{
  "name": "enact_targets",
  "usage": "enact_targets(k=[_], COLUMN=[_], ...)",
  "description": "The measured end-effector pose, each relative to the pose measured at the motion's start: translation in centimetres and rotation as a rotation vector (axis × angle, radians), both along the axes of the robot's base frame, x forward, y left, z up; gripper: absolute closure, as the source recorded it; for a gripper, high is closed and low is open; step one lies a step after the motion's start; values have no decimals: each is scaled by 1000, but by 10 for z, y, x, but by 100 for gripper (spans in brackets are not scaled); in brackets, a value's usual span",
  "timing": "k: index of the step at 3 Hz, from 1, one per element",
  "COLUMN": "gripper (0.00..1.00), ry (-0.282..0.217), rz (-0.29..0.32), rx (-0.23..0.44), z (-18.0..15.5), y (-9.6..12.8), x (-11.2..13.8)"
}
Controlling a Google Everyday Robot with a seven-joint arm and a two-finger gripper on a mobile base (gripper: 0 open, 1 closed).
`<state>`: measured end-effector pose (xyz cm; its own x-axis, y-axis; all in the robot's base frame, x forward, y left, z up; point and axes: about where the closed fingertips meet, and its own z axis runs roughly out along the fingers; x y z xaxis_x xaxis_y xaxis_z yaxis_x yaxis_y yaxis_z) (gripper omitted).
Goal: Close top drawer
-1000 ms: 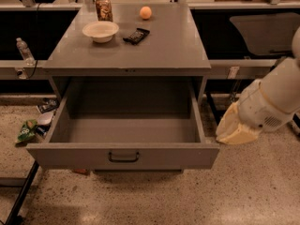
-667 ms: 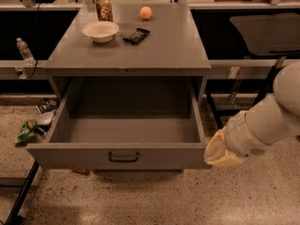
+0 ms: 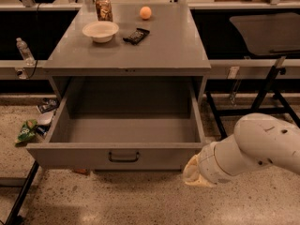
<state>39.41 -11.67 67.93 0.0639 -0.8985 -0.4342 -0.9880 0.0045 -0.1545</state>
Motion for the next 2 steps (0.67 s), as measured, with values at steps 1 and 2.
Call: enact_targets(k=[1,2], gripper=[100,100], ry=[1,-45], rz=[2,4], rx=[0,2], z=[0,-6], y=[0,4], x=[0,15])
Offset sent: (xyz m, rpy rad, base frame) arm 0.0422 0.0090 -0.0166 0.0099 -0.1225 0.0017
